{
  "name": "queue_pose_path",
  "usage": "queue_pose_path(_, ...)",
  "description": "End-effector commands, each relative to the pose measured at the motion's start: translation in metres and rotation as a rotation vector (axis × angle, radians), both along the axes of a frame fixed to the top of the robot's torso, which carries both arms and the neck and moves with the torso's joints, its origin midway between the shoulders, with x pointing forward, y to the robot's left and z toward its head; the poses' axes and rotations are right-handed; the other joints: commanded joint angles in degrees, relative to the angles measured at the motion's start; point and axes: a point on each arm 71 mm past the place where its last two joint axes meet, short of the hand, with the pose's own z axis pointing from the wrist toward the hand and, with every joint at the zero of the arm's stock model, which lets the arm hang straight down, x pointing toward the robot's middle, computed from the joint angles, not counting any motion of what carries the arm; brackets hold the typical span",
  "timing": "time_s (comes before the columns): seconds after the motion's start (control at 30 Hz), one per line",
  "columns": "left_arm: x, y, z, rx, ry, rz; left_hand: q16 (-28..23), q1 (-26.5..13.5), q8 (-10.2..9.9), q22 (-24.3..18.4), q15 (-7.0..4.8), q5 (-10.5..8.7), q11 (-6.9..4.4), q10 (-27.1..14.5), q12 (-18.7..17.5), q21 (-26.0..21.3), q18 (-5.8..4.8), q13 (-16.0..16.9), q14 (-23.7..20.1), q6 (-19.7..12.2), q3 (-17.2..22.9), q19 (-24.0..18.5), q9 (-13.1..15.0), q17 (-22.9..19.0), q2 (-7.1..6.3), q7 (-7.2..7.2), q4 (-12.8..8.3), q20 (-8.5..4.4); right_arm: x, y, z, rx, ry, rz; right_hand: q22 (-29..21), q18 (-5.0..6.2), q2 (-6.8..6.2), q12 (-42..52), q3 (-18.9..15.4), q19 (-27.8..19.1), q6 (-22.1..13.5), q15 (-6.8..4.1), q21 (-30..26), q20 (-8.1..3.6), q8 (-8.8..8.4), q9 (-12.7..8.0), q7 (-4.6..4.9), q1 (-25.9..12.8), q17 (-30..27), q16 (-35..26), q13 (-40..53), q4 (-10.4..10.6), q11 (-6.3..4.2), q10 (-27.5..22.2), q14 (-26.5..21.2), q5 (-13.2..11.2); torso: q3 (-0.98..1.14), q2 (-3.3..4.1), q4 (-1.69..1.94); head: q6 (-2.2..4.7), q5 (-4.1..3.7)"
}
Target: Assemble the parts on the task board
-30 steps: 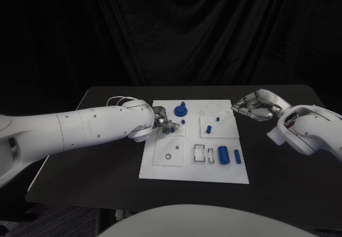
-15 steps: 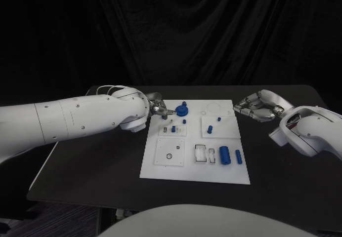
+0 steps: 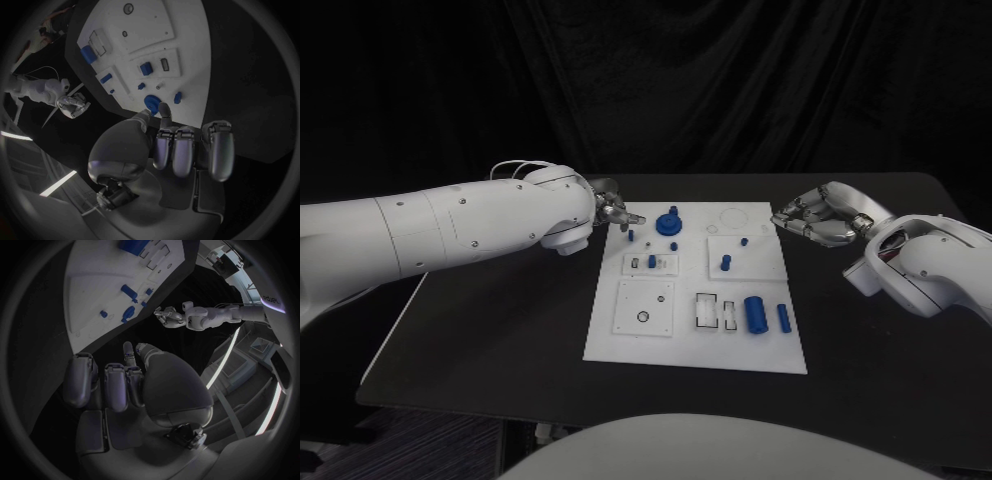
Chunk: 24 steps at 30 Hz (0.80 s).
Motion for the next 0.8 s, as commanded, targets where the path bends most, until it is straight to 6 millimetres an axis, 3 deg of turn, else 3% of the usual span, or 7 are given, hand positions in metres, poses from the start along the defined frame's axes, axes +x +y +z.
queue_pose_path(0.03,0.005,0.001,-0.003,0.034,0.038,-0.011,0.15,0.38,0.09,5.84,-0.49,0.13,-0.37,5.93,0.21,-0.03,0.05,15.09,6.05,-0.40,-0.18,0.18,0.06,15.09,0.12,0.02,-0.13,-0.01,0.000,-0.001,-0.002,-0.009,0.013,-0.008,5.96,0.08,-0.01,-0.19,0.02,0.39,0.44,-0.32,-0.20,-0.20,0.04,0.07,0.06,0.52,3.48,-0.31,7.20,-0.14,-0.06,0.19,2.88,0.31,0.06,-0.10,0.11,0.01,-0.13)
queue_pose_path(0.17,0.012,0.003,-0.005,0.050,0.043,0.000,0.15,0.40,0.02,5.56,-0.47,-0.01,-0.35,5.93,0.21,-0.24,0.14,15.09,6.05,-0.49,-0.20,-0.03,0.13,15.09,0.27,0.04,-0.04,0.00,0.000,-0.001,-0.002,-0.010,0.015,-0.007,5.96,0.08,-0.01,-0.19,0.02,0.39,0.44,-0.32,-0.20,-0.20,0.04,0.07,0.06,0.52,3.48,-0.31,7.20,-0.14,-0.06,0.19,2.88,0.31,-0.21,0.02,0.22,0.01,-0.34)
queue_pose_path(0.27,0.016,0.003,-0.006,0.055,0.040,0.007,0.15,0.41,0.01,5.52,-0.47,-0.09,-0.34,5.93,0.21,-0.27,0.15,15.09,6.05,-0.51,-0.21,-0.06,0.16,15.09,0.31,0.05,-0.01,0.00,0.000,-0.001,-0.002,-0.010,0.016,-0.008,5.96,0.08,-0.01,-0.19,0.02,0.39,0.44,-0.32,-0.20,-0.20,0.04,0.07,0.06,0.52,3.48,-0.31,7.20,-0.14,-0.06,0.19,2.88,0.31,-0.10,-0.12,-0.04,0.01,-0.14)
queue_pose_path(0.37,0.021,0.004,-0.007,0.060,0.036,0.015,0.15,0.44,-0.01,5.54,-0.46,-0.18,-0.33,5.93,0.21,-0.27,0.14,15.09,6.05,-0.54,-0.24,-0.05,0.20,15.09,0.31,0.06,-0.01,0.00,0.000,-0.001,-0.002,-0.010,0.015,-0.008,5.96,0.08,-0.01,-0.19,0.02,0.39,0.44,-0.32,-0.20,-0.20,0.04,0.07,0.06,0.52,3.48,-0.31,7.20,-0.14,-0.06,0.19,2.88,0.31,-0.13,-0.08,0.08,0.01,-0.41)
queue_pose_path(0.53,0.026,0.006,-0.008,0.063,0.025,0.030,0.15,0.74,-0.32,5.30,-0.40,-0.41,-0.25,5.93,0.21,-0.48,0.22,15.09,6.05,-1.11,-0.36,-0.25,0.41,15.09,0.32,0.19,-0.03,0.04,0.000,0.000,-0.002,-0.009,0.015,-0.006,5.96,0.08,-0.01,-0.19,0.02,0.39,0.44,-0.32,-0.20,-0.20,0.04,0.07,0.06,0.52,3.48,-0.31,7.20,-0.14,-0.06,0.19,2.88,0.31,-0.21,0.10,-0.07,0.01,-0.22)
queue_pose_path(0.8,0.030,0.006,-0.011,0.071,0.035,0.032,0.15,0.88,-1.01,4.87,-0.25,-0.27,-0.04,5.93,0.21,-0.86,0.34,15.09,6.05,-2.00,-0.58,-0.62,0.51,15.09,0.46,0.45,0.17,0.15,-0.001,0.000,-0.002,-0.008,0.015,-0.004,5.97,0.08,-0.02,-0.17,0.06,0.40,0.44,-0.32,-0.20,-0.20,0.04,0.08,0.05,0.51,3.54,-0.27,7.22,-0.19,-0.07,0.21,2.90,0.38,-0.17,0.10,0.01,0.01,-0.33)
